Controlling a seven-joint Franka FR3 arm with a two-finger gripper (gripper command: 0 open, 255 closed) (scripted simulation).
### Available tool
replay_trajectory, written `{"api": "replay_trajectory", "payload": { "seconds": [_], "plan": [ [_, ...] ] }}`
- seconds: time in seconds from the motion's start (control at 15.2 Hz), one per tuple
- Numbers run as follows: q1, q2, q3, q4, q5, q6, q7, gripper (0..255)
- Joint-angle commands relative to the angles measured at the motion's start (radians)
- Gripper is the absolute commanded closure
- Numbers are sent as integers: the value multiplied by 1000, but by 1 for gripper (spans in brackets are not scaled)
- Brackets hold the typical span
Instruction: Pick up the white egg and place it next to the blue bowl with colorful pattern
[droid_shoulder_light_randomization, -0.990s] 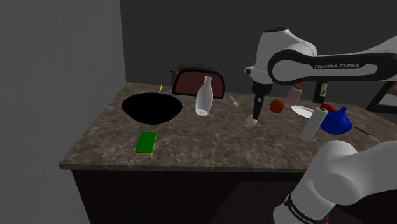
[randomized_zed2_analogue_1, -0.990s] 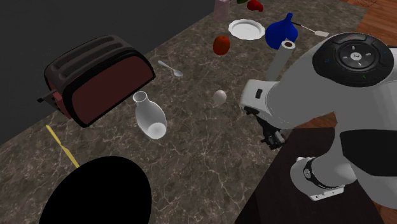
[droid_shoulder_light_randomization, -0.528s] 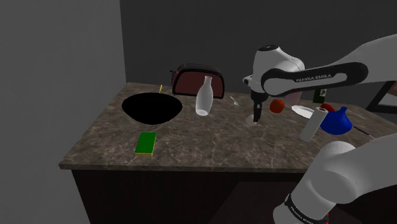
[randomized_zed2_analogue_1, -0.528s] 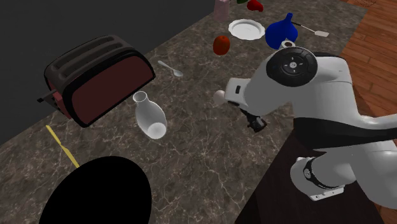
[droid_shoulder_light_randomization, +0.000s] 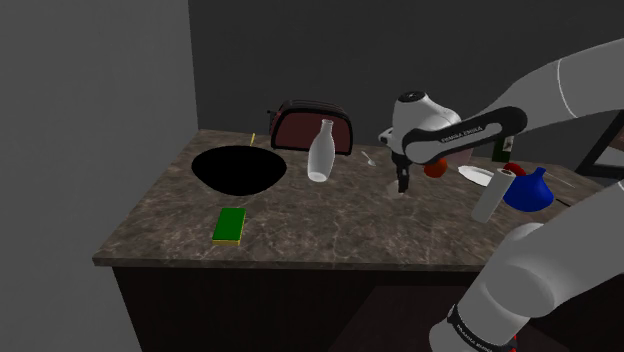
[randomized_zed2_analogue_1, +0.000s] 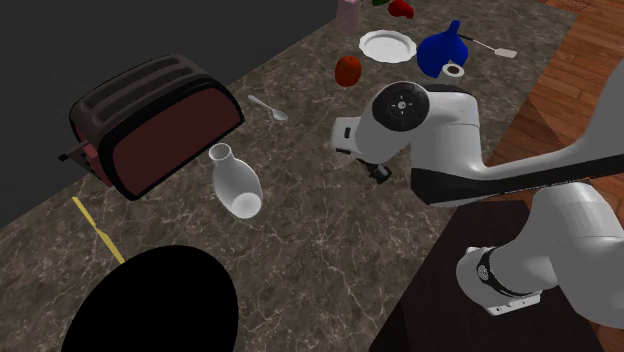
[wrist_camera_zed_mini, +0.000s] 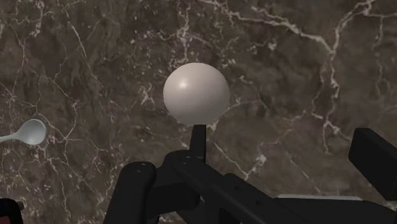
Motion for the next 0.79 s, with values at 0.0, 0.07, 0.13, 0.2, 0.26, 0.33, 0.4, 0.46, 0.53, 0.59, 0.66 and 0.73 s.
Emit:
{"api": "replay_trajectory", "payload": {
  "seconds": [0.0, 0.07, 0.13, 0.2, 0.26, 0.33, 0.4, 0.46, 0.53, 0.59, 0.66, 0.73],
  "plan": [
    [-15, 72, -28, 24, -41, 64, -24, 0],
    [-22, 109, -40, 40, -57, 93, -35, 0],
    [-28, 147, -52, 57, -73, 122, -46, 0],
    [-35, 185, -64, 76, -88, 151, -57, 0],
    [-39, 212, -71, 90, -97, 170, -65, 0],
    [-43, 225, -75, 89, -102, 185, -62, 0],
    [-46, 237, -80, 88, -107, 200, -59, 0],
    [-49, 250, -84, 88, -111, 215, -56, 0],
    [-53, 263, -88, 88, -116, 229, -53, 0],
    [-56, 277, -92, 88, -121, 244, -50, 0],
    [-59, 290, -96, 89, -126, 259, -47, 0],
    [-63, 304, -100, 89, -131, 274, -44, 0]
  ]
}}
